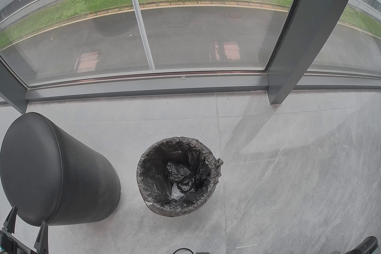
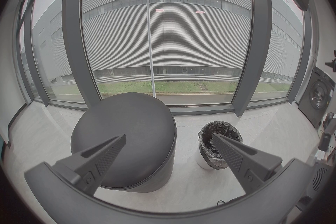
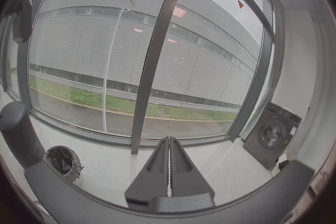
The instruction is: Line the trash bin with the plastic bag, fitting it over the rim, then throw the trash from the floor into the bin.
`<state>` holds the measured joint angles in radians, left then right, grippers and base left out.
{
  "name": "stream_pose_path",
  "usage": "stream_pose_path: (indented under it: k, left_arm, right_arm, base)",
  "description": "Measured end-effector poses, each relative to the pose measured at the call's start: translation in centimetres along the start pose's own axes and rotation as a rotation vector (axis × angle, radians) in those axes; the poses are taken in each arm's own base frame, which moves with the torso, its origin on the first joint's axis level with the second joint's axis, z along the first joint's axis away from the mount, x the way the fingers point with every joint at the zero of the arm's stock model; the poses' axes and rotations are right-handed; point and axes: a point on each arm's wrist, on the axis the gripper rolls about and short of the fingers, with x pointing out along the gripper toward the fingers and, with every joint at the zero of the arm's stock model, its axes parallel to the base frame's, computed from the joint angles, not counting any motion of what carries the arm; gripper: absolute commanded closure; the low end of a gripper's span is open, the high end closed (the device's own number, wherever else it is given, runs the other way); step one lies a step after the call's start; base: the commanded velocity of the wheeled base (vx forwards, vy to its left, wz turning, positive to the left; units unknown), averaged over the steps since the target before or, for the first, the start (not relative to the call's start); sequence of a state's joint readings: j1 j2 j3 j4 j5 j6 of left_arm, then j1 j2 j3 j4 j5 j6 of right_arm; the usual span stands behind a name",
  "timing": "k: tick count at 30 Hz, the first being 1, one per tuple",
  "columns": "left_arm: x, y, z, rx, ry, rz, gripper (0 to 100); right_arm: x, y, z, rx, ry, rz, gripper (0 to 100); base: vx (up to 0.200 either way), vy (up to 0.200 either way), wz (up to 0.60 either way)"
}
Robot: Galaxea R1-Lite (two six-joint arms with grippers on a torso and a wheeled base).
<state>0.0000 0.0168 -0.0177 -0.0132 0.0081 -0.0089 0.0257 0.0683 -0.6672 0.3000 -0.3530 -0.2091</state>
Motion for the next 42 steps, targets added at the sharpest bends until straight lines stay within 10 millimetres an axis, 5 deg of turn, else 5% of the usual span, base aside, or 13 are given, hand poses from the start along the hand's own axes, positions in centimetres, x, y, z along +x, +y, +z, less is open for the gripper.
stream_pose_path:
  k: [13, 19, 42]
  left_arm:
    - [0.0, 0.0, 0.0, 0.001, 0.0, -0.002, 0]
    - [0.0, 0.0, 0.0, 0.001, 0.0, -0.002, 0]
    - [0.0, 0.0, 0.0, 0.001, 0.0, -0.002, 0]
  right_arm:
    - [3.5, 3.8, -10.2, 0.214, 0.005, 0.08, 100]
    - [3.5, 4.4, -12.8, 0.222, 0.158, 0.115, 100]
    - [3.2, 4.9, -13.5, 0.114, 0.194, 0.332, 100]
  base:
    - [0.0, 0.0, 0.0]
    - [0.0, 0.0, 0.0]
    - [0.0, 0.0, 0.0]
